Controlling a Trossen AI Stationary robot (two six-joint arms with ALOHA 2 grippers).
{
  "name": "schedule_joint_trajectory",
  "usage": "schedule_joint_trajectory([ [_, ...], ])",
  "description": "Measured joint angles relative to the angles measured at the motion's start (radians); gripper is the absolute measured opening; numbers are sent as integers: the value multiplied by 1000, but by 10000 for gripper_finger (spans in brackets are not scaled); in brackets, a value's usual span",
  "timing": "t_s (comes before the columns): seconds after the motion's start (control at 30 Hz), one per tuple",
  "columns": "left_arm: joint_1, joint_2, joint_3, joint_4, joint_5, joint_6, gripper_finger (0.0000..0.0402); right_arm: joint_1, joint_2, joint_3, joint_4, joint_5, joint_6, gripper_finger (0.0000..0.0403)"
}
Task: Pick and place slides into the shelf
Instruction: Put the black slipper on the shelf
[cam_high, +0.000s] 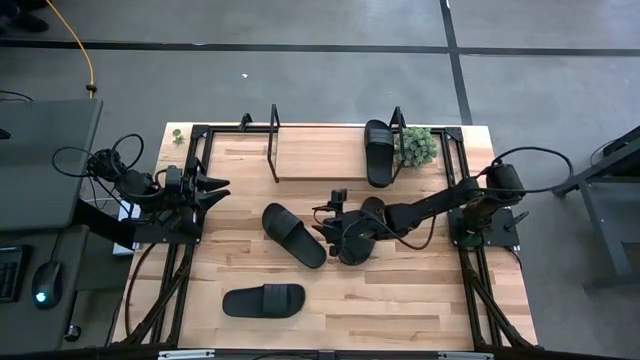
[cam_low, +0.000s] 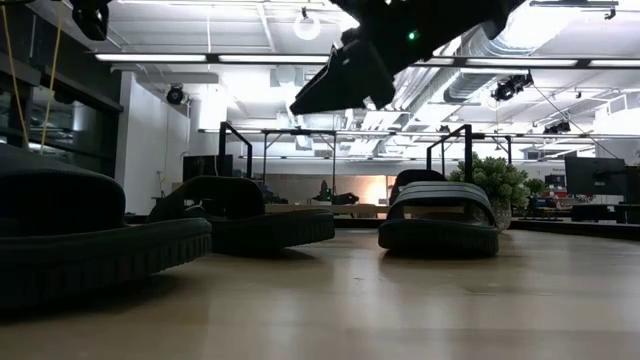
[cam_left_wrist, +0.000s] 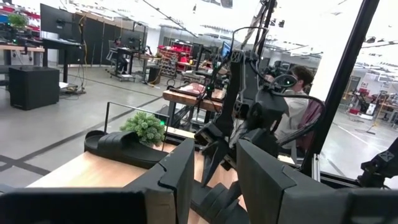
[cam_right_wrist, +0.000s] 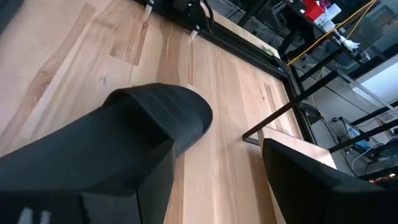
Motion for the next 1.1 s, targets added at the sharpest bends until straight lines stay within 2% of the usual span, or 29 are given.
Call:
schedule_joint_trajectory([
  [0.33, 0, 0, 0, 1, -3, 0, 106, -29, 98, 0, 112, -16, 2, 232],
  [0.7, 0, 0, 0, 0, -3, 0, 106, -35, 135, 0, 159, -36, -8, 232],
  [0.87, 0, 0, 0, 1, -3, 0, 106, -35, 184, 0, 247, -54, -8, 232],
  [1.1, 0, 0, 0, 1, -3, 0, 106, -35, 253, 65, 216, -61, -41, 232],
])
